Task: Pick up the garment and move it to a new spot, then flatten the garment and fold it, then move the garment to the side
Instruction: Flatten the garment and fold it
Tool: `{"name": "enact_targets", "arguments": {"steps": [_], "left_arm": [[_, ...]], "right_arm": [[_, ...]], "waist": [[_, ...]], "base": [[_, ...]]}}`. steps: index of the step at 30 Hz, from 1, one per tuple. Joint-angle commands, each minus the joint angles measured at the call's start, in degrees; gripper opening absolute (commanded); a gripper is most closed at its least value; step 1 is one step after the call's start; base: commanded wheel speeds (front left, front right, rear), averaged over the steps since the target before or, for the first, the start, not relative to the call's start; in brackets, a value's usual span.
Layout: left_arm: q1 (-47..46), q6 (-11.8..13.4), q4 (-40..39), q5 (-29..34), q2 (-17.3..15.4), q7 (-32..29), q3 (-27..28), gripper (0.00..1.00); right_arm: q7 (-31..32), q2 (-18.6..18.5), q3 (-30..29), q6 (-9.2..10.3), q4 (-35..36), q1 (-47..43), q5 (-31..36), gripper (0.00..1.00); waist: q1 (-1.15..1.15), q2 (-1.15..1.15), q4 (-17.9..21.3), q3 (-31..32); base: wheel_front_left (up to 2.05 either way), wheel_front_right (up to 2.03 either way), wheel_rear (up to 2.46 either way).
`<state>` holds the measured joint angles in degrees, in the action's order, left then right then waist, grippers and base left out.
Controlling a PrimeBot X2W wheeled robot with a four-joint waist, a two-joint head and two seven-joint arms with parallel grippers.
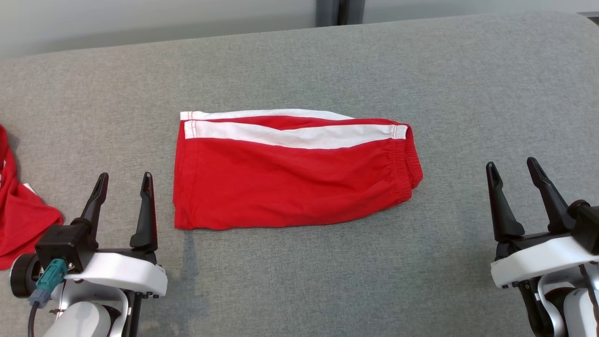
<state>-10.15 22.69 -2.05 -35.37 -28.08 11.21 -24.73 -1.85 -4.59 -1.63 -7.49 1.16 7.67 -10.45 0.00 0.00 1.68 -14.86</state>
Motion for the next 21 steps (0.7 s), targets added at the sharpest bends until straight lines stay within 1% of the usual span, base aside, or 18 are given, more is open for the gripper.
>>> {"name": "enact_targets", "arguments": {"steps": [1, 4, 9, 14, 17, 21], "left_arm": [[0.51, 0.60, -0.80, 0.26, -0.26, -0.31, 0.07, 1.00], [0.28, 0.73, -1.59, 0.28, 0.01, -0.45, -0.25, 1.00], [-1.50, -1.04, -0.15, -0.47, 0.77, 0.32, -0.48, 1.00], [-3.11, -2.18, 1.79, -0.42, 2.23, 1.08, -1.39, 1.00], [-3.91, -3.15, 3.14, -0.77, 3.16, 1.42, -1.86, 1.00], [-4.69, -3.82, 4.58, -0.99, 4.03, 1.74, -2.16, 1.00]], "right_arm": [[0.55, -0.60, -0.23, -0.01, 0.21, -0.26, -0.06, 1.00], [1.87, -1.10, 0.39, -0.01, -0.07, 0.20, -0.55, 1.00], [5.21, -2.36, 4.14, -0.01, -1.85, 2.75, -1.87, 1.00], [9.46, -2.75, 7.38, -0.01, -6.18, 5.87, -3.30, 1.00], [11.96, -3.31, 7.16, 0.00, -9.21, 7.64, -2.69, 1.00], [13.15, -3.55, 7.06, -0.01, -11.92, 9.44, -3.08, 1.00]], "waist": [[0.00, 0.00, -0.35, 0.09], [0.00, 0.00, -1.26, 0.03], [0.00, 0.00, -3.26, -1.07], [0.00, 0.00, -5.54, -2.39], [0.00, 0.00, -6.64, -3.21], [0.00, 0.00, -7.45, -3.85]], "base": [[0.00, 0.00, 0.00], [0.00, 0.00, 0.00], [0.00, 0.00, 0.00], [0.00, 0.00, 0.00], [0.00, 0.00, 0.00], [0.00, 0.00, 0.00]]}}
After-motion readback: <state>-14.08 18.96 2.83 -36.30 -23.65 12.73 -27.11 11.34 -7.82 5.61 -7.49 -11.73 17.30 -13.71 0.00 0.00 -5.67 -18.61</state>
